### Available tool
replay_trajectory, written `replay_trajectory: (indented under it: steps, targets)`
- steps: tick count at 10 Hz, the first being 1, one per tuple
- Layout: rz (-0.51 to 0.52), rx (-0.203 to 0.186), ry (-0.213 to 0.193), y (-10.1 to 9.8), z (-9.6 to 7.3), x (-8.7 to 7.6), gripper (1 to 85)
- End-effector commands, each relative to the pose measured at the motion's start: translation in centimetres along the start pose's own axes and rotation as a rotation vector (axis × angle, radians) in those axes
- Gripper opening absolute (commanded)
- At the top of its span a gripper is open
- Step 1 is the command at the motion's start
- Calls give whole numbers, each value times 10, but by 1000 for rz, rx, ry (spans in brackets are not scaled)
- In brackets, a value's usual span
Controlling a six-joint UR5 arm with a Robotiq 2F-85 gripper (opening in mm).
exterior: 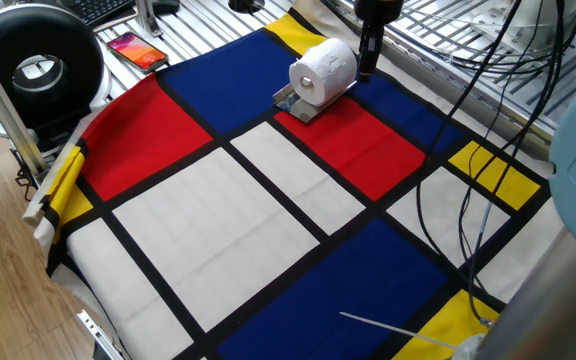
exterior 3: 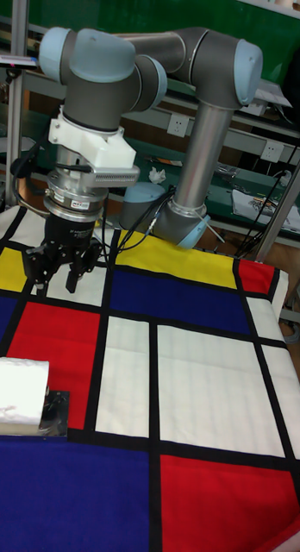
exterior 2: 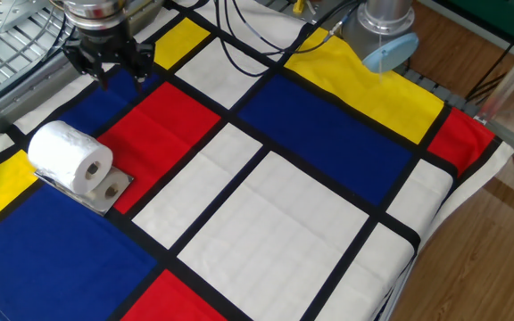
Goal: Take the roll of paper down from the shelf
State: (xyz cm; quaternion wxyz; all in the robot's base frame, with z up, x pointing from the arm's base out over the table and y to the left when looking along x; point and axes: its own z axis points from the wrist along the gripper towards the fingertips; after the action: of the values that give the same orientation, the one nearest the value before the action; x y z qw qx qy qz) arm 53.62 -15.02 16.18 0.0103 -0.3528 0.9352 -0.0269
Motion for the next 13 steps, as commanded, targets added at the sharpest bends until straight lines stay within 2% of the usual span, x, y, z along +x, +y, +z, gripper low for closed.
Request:
replay_trajectory:
  steps: [1,3,7,8,9,11,13]
  targets:
    - [-130,-2,-12,-2,0,-3,523]
    - [-198,8,7,-10,5,-3,517]
    - [-339,49,-1,-38,16,-14,513]
    - [-321,36,-7,-34,16,-15,513]
    - [-279,-15,-25,-20,16,-17,543]
    - [-246,-14,-53,-20,16,-25,560]
    - [-262,-15,-67,-19,16,-28,567]
